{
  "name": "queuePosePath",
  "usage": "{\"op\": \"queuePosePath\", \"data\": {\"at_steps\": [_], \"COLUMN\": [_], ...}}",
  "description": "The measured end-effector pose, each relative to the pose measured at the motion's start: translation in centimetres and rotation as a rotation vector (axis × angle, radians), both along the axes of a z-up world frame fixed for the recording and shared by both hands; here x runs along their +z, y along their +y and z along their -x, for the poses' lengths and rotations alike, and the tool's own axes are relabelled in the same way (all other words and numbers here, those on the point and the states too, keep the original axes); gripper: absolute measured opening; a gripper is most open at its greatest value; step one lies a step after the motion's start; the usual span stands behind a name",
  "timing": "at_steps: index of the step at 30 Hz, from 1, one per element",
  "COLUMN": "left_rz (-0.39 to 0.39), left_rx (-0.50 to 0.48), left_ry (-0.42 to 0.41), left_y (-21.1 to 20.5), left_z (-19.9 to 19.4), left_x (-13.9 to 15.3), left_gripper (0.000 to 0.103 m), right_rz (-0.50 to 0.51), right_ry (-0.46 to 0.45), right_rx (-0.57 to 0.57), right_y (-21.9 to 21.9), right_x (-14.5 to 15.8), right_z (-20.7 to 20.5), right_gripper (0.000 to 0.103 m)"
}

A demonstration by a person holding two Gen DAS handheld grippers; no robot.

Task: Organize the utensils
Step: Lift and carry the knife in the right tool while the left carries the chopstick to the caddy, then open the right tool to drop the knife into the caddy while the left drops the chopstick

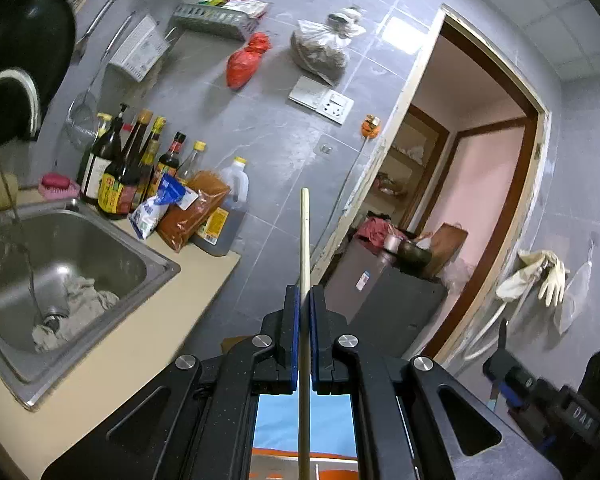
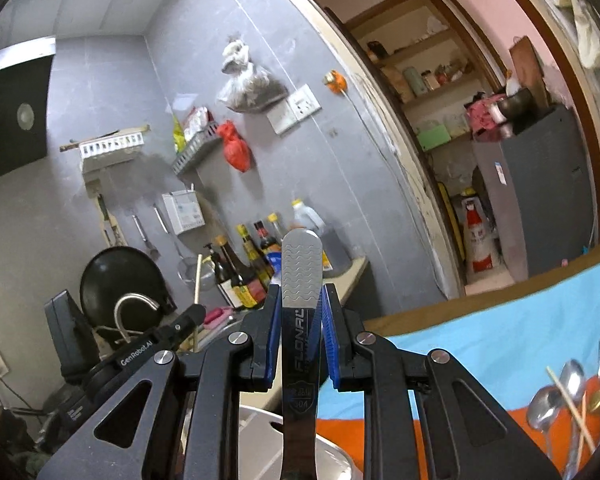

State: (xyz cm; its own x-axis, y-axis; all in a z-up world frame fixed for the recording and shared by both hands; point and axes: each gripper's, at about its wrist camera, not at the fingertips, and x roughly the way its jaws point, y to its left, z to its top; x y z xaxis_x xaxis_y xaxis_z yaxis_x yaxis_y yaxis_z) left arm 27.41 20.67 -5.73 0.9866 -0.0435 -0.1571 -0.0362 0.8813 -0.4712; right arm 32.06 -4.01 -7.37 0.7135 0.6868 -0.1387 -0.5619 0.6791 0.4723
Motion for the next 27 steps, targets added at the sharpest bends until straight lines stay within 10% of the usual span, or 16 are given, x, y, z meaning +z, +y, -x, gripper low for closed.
{"op": "queuePosePath", "data": {"at_steps": [10, 21, 27], "left_rz": [-0.135, -0.157, -0.132], "left_rx": [0.052, -0.029, -0.042], "left_ry": [-0.049, 0.108, 0.146], "left_y": [-2.2, -2.8, -3.1], "left_z": [2.3, 4.2, 6.1], "left_x": [-2.1, -3.6, -2.4], "left_gripper": [0.002, 0.004, 0.035], "right_rz": [0.081, 0.192, 0.171], "right_ry": [-0.054, -0.013, 0.0], "right_rx": [-0.011, 0.058, 0.057], "right_y": [1.0, 2.0, 0.5], "right_x": [-2.3, -2.5, -0.8], "right_z": [1.1, 2.8, 3.5], "right_gripper": [0.018, 0.025, 0.033]}}
